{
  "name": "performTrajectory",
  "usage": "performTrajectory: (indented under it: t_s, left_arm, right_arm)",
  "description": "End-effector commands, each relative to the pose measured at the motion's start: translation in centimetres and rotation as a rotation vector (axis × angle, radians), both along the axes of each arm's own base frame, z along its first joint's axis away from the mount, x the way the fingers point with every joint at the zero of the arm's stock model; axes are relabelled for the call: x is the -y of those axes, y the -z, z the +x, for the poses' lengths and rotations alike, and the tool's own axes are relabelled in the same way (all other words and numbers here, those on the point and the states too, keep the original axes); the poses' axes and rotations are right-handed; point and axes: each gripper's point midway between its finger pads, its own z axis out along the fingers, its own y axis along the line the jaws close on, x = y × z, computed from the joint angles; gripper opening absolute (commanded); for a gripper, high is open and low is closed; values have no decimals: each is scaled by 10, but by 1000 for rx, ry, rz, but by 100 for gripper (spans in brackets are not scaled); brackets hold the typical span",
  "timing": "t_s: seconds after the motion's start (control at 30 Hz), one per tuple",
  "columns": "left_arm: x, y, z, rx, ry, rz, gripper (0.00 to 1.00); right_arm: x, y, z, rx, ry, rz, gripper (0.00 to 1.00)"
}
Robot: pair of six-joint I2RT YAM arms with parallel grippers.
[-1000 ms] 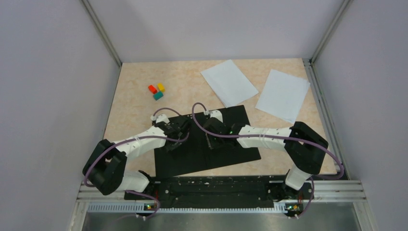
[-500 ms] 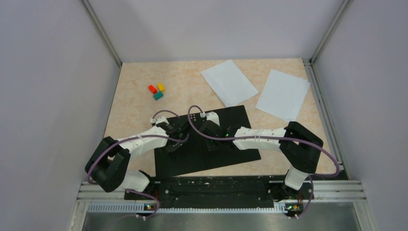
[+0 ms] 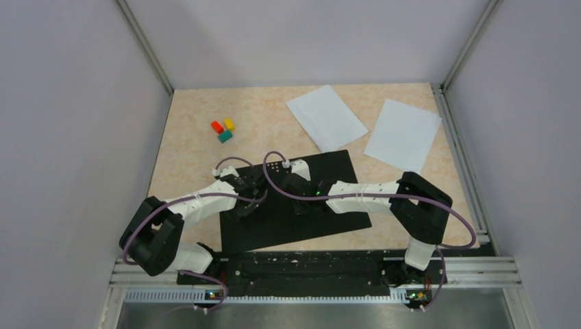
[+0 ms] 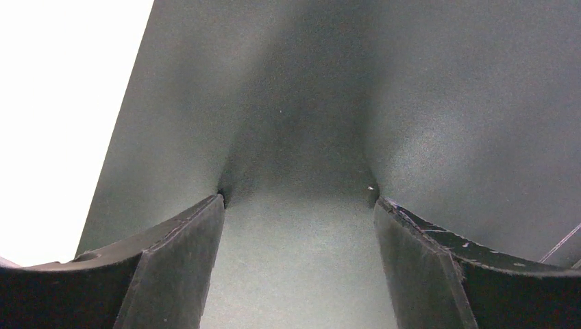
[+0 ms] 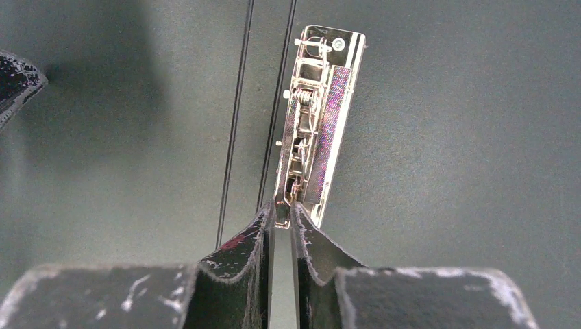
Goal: Put the files into the folder
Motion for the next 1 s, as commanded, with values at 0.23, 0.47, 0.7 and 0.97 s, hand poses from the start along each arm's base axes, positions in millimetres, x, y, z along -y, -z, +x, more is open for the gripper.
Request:
performTrajectory:
  t_s: [0.23, 0.47, 0.7, 0.97]
  left_arm:
    - [-12, 26, -21, -105, -34, -27, 85]
    - [-15, 26, -19, -113, -47, -23, 85]
    - [-16, 26, -20, -132, -57, -15, 86]
    - [-23, 27, -20, -149, -77, -14, 86]
  right_arm:
    - [-3, 1, -6, 23, 3, -30, 15]
    - [0, 3, -10, 20, 7, -22, 17]
    - [9, 13, -11, 14, 21, -62, 7]
    - [35, 33, -18, -8, 68, -143, 0]
